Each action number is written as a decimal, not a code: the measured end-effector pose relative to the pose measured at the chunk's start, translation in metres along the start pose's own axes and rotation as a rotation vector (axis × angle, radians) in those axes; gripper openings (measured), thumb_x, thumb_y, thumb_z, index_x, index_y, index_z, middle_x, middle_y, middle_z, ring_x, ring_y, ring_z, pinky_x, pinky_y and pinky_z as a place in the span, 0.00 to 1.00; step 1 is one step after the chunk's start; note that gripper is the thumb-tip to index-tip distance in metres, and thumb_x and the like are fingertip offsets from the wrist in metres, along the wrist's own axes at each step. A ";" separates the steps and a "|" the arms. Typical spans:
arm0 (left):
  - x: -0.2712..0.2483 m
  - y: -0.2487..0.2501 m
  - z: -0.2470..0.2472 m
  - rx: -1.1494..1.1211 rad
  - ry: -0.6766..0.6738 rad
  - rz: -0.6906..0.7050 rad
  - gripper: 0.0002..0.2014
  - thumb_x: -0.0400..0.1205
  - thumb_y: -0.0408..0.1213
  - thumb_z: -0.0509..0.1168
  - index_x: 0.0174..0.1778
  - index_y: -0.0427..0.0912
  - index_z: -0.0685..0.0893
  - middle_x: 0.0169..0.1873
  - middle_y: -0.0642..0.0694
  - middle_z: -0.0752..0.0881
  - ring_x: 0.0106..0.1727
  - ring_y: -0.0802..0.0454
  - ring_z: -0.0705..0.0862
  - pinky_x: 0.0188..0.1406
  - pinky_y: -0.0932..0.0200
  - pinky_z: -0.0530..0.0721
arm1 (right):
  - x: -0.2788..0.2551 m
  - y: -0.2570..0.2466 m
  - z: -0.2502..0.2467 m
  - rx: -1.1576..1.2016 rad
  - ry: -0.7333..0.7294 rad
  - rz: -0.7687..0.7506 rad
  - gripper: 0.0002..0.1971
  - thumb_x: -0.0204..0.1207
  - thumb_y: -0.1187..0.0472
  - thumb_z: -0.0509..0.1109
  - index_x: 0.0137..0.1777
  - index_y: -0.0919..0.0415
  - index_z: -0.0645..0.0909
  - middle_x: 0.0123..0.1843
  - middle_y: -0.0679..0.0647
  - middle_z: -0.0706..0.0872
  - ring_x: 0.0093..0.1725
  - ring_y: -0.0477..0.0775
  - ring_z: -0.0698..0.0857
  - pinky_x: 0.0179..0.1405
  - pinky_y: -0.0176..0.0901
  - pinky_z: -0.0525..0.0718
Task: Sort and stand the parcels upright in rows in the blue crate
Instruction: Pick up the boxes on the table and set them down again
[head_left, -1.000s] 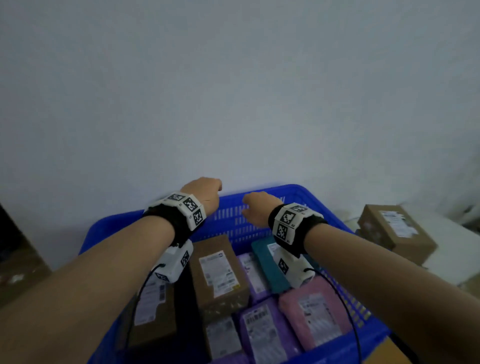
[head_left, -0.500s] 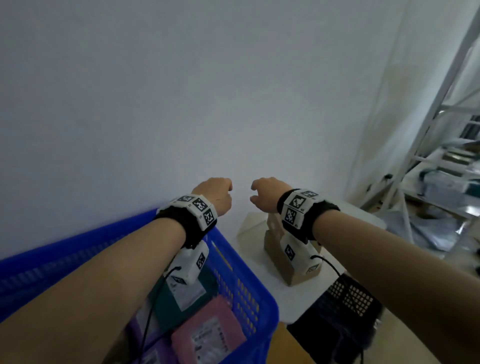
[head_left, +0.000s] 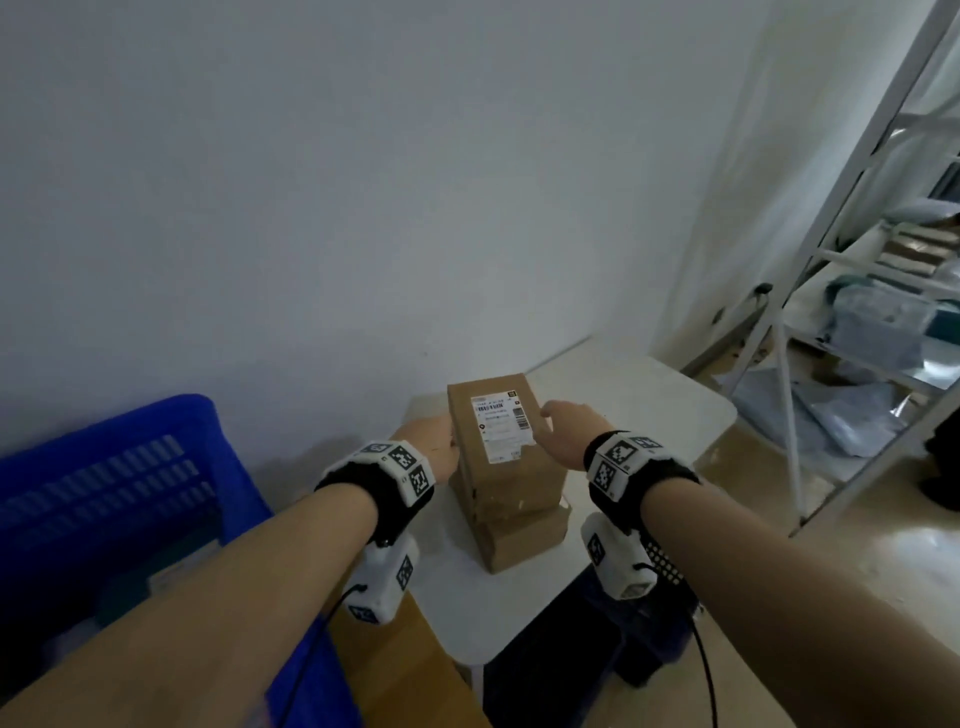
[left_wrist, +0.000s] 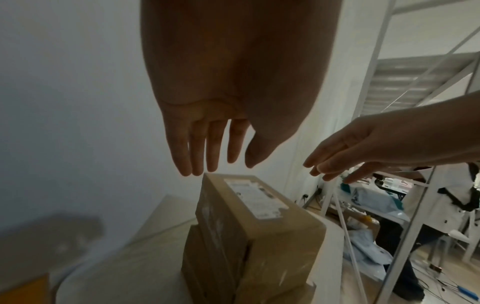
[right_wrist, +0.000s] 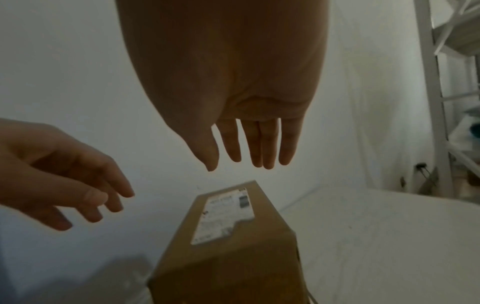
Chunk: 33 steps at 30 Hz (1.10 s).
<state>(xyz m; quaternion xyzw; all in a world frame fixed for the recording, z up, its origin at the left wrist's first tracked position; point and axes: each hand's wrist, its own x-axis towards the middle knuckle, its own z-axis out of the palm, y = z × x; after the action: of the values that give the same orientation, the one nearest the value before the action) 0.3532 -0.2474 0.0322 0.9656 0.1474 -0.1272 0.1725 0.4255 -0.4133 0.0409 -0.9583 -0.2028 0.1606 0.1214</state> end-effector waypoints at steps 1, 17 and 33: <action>0.008 0.002 0.008 -0.014 -0.021 -0.010 0.18 0.86 0.38 0.55 0.71 0.36 0.73 0.67 0.36 0.80 0.66 0.38 0.80 0.62 0.54 0.77 | 0.007 0.008 0.006 0.028 -0.016 0.010 0.19 0.84 0.60 0.56 0.72 0.67 0.70 0.71 0.64 0.78 0.68 0.63 0.78 0.65 0.50 0.77; 0.067 0.005 0.090 -0.792 -0.116 -0.354 0.23 0.83 0.45 0.61 0.74 0.43 0.71 0.69 0.41 0.80 0.67 0.40 0.80 0.68 0.45 0.80 | 0.065 0.051 0.075 0.866 -0.103 0.237 0.34 0.77 0.69 0.67 0.80 0.61 0.58 0.71 0.62 0.77 0.68 0.62 0.78 0.66 0.50 0.79; -0.055 0.002 -0.022 -1.151 0.139 -0.119 0.15 0.82 0.34 0.64 0.65 0.43 0.80 0.49 0.44 0.85 0.45 0.48 0.84 0.49 0.56 0.83 | -0.039 -0.024 -0.030 1.021 0.061 0.097 0.21 0.78 0.67 0.65 0.69 0.55 0.67 0.62 0.59 0.80 0.55 0.57 0.80 0.53 0.55 0.82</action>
<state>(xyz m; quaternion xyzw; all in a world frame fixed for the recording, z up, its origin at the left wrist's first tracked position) 0.3075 -0.2545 0.0690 0.7124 0.2580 0.0274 0.6521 0.3941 -0.4139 0.0856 -0.7894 -0.0500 0.2168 0.5722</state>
